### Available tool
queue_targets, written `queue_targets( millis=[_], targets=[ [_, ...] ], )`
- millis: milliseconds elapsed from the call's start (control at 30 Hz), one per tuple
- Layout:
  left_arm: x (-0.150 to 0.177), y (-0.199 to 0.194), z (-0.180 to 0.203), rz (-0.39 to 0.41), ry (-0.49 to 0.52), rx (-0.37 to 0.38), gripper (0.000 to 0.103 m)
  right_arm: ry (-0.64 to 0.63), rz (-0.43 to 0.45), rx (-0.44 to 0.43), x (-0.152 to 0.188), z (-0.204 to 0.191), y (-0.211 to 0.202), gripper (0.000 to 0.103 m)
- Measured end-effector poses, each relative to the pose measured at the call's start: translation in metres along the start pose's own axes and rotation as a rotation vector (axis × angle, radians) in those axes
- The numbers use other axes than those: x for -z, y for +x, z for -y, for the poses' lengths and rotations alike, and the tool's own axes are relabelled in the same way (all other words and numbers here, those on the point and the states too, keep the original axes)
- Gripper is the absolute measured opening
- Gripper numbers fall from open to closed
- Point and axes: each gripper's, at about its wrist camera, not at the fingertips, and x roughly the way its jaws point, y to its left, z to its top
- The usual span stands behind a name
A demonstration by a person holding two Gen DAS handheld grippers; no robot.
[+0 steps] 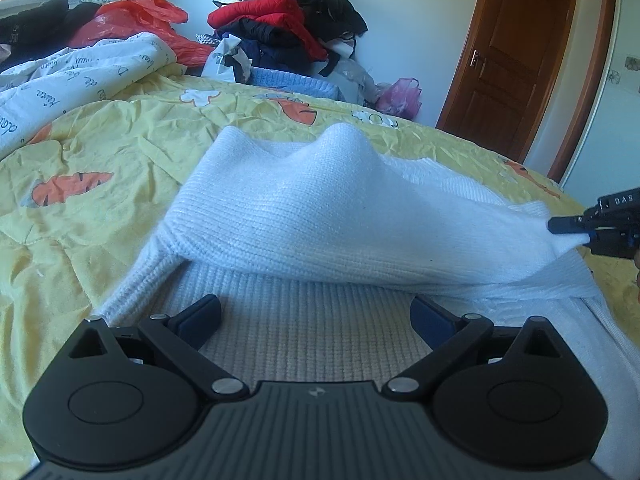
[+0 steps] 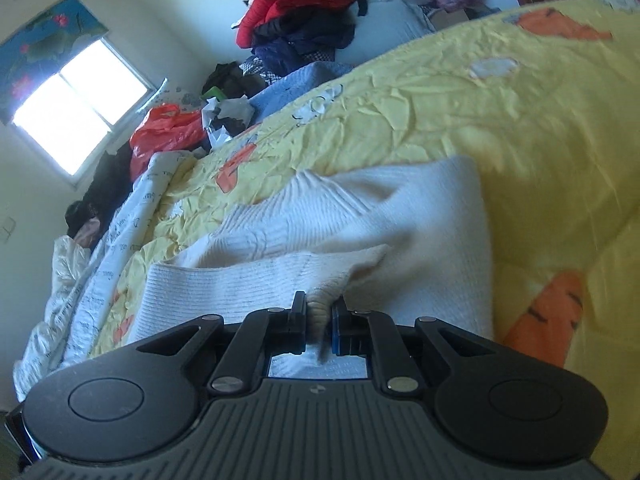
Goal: Fold small clothes
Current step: 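Grasp the cardigan hem with the right tool and lift it, then fold the hem toward the collar and open the right tool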
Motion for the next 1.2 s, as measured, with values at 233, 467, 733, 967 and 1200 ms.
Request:
queue_targets(
  millis=[233,467,733,967,1200],
  targets=[
    [0.0,0.002,0.0,-0.004,0.012,-0.007,0.102,0.068,0.014,-0.024,0.017,0.026,-0.013,0.014],
    [0.0,0.002,0.001,-0.004,0.013,-0.008,0.103,0.096,0.009,-0.03,0.033,0.035,-0.014,0.013],
    [0.0,0.002,0.001,-0.004,0.013,-0.006,0.103,0.124,0.039,-0.069,0.042,0.041,-0.026,0.013],
    [0.0,0.002,0.002,-0.007,0.02,-0.011,0.103,0.138,0.038,-0.055,0.048,0.047,-0.021,0.012],
    [-0.009,-0.02,0.013,0.1,0.1,-0.069,0.103,0.106,0.192,-0.067,0.052,0.025,-0.056,0.047]
  ],
)
